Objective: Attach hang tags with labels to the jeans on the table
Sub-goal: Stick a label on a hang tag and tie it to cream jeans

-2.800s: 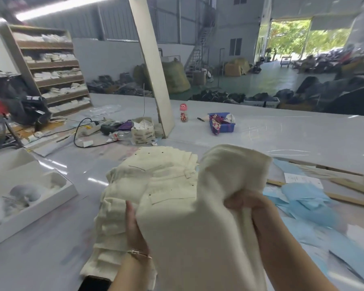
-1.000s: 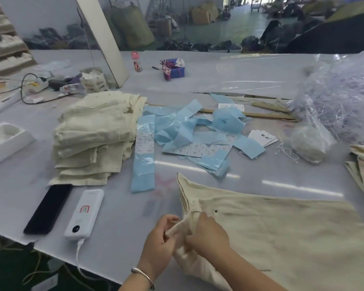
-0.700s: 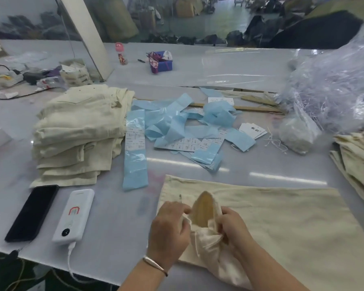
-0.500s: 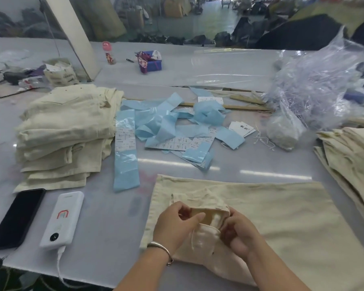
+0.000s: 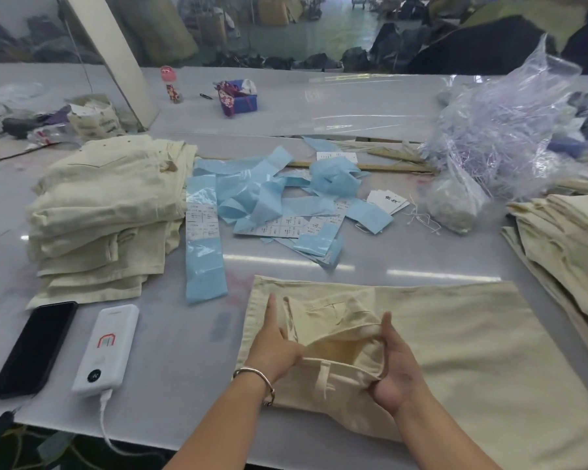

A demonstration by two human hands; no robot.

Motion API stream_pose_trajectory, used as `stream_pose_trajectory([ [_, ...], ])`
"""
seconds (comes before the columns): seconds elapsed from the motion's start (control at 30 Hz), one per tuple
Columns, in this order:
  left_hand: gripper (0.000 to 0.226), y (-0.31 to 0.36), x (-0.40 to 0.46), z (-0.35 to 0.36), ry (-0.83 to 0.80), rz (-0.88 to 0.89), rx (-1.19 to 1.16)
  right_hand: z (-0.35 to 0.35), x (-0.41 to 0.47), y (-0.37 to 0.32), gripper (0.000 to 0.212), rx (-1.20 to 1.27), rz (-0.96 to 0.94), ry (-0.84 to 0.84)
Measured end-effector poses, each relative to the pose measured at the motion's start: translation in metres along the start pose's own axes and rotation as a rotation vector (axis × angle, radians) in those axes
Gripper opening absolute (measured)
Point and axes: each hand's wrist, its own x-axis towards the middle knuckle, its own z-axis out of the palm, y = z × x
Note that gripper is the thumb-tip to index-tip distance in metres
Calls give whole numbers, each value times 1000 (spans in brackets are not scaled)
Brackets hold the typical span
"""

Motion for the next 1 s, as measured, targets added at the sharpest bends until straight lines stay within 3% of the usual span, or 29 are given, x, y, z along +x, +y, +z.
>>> stream_pose_trajectory([
  [0.13, 101, -10, 0, -4, -132, -39, -430, -7, 9, 3, 73, 45, -11, 175],
  [0.23, 97, -16, -1, -8, -166, -6, -620, -13, 13, 5, 82, 46, 70, 303],
  [0.33, 87, -19, -3, -7, -176, 29, -683, -8, 15, 4, 67, -58, 60, 338],
  [0.43, 74, -19, -4, -6, -153, 50, -670, 1, 12, 1, 40, -596, -223, 495],
  [0.5, 66, -20, -3, -7, -148, 67, -662, 8, 8, 0, 42, -1101, -555, 595],
  [0.57, 61, -20, -3, -6, -168, 81, -684, 21, 0, -1, 46, -1321, -951, 475],
  [0.63, 63, -17, -4, -5, -202, 74, -743, 40, -8, 3, 33, -1402, -1140, 185],
  [0.7, 66, -16, -4, -4, -229, 53, -816, 55, -12, 11, 26, -1625, -1176, -33],
  [0.8, 63, -20, -1, -2, -240, 5, -883, 58, -8, 24, 30, -1850, -1149, -47],
  [1.0, 43, -20, -1, -8, -266, -24, -923, 44, 0, 25, 23, -1765, -1266, -160],
])
